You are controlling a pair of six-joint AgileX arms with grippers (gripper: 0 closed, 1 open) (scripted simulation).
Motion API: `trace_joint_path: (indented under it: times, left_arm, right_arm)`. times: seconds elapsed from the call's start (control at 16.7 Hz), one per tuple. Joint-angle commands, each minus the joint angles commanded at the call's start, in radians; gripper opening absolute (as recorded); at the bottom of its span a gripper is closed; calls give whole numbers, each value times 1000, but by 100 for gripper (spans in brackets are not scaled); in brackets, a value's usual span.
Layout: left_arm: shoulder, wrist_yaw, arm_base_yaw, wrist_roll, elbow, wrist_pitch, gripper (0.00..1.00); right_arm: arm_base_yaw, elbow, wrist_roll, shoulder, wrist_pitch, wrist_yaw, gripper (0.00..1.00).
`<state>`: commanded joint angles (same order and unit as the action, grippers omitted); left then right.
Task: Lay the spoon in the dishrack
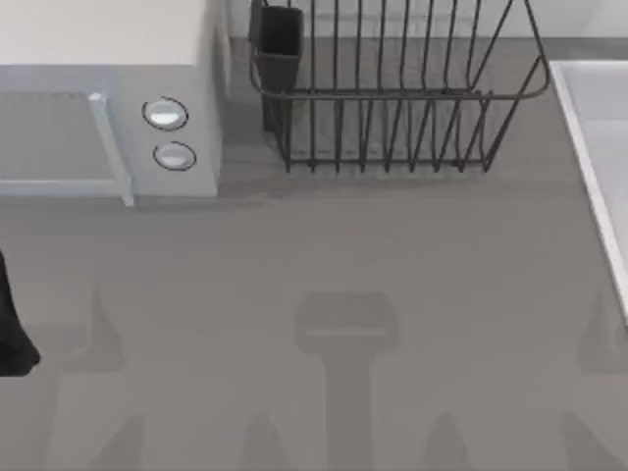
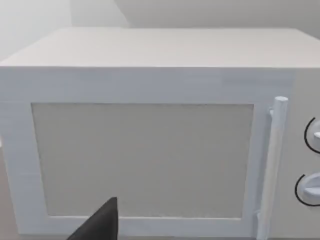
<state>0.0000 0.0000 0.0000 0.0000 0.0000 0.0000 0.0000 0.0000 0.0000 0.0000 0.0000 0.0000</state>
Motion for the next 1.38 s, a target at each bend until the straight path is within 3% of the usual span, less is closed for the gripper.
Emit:
trace_joint_path:
  times: [0.42,1.02,1.38]
  left_arm:
    - [0,0,0,0,0,0,100]
    - [0,0,0,0,0,0,100]
    - [0,0,0,0,0,0,100]
  right_arm:
    - [-87,133,-106,163,-149,-8,100]
    - [-441,632,-549,1018,-772,-11,100]
    - [-583,841,-722,1329,-1014,-23,100]
